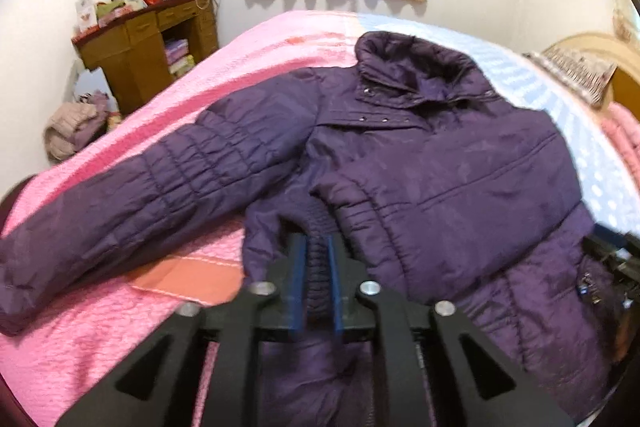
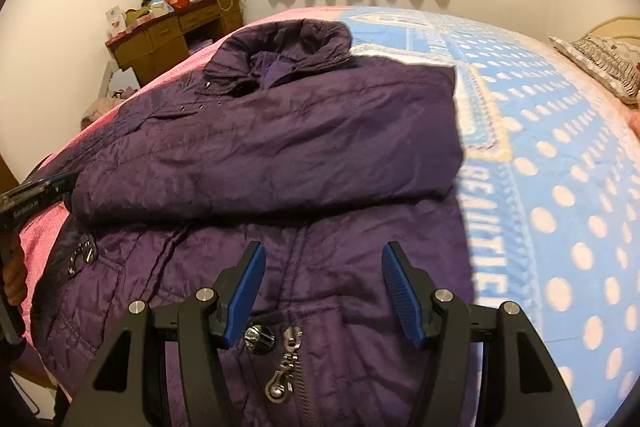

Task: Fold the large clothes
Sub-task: 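Lay the sleeve flat across the jacket front and open the right tool, then grasp the cuff of the other sleeve with the left tool and lift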

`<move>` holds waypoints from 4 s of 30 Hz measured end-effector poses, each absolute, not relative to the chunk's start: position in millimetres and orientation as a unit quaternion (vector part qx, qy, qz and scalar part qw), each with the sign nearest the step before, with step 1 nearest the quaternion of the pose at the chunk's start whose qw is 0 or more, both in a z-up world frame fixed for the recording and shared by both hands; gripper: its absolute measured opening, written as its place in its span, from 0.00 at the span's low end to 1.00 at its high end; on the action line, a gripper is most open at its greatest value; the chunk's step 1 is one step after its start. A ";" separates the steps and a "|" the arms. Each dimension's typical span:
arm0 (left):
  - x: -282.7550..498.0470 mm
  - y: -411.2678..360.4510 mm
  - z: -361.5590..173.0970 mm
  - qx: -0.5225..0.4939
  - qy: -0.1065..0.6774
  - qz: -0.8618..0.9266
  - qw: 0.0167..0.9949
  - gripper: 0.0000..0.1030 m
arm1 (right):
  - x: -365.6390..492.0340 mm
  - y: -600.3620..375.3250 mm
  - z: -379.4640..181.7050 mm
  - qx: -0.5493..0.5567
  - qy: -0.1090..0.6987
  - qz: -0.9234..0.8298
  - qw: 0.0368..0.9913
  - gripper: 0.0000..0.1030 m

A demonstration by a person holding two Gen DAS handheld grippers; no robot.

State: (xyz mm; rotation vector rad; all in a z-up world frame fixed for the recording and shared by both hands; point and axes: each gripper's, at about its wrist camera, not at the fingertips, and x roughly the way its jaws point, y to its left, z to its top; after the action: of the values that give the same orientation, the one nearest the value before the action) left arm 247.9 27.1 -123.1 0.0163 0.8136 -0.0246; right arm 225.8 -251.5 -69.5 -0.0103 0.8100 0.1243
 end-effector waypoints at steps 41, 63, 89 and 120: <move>349.4 -65.8 -169.9 0.147 0.411 0.029 0.899 1.00 | 380.4 -246.3 -125.8 -0.082 0.419 0.022 0.904 0.78; 349.4 -65.0 -169.6 0.145 0.409 0.030 0.900 1.00 | 359.0 -197.0 -121.1 -0.087 0.441 0.117 0.886 0.79; 313.5 -44.5 -128.6 0.111 0.400 -0.008 0.910 1.00 | 317.6 -199.3 -71.0 -0.079 0.424 0.090 0.898 0.84; 152.0 363.9 -141.3 -0.321 0.340 0.232 0.853 0.94 | 93.1 -82.4 -57.1 -0.160 0.327 0.280 0.888 0.84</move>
State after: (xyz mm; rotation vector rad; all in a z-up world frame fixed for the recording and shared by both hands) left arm 152.0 363.9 -141.3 -0.6745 0.7151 0.4879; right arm 93.1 -82.4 -57.1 -0.3333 0.6799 0.5812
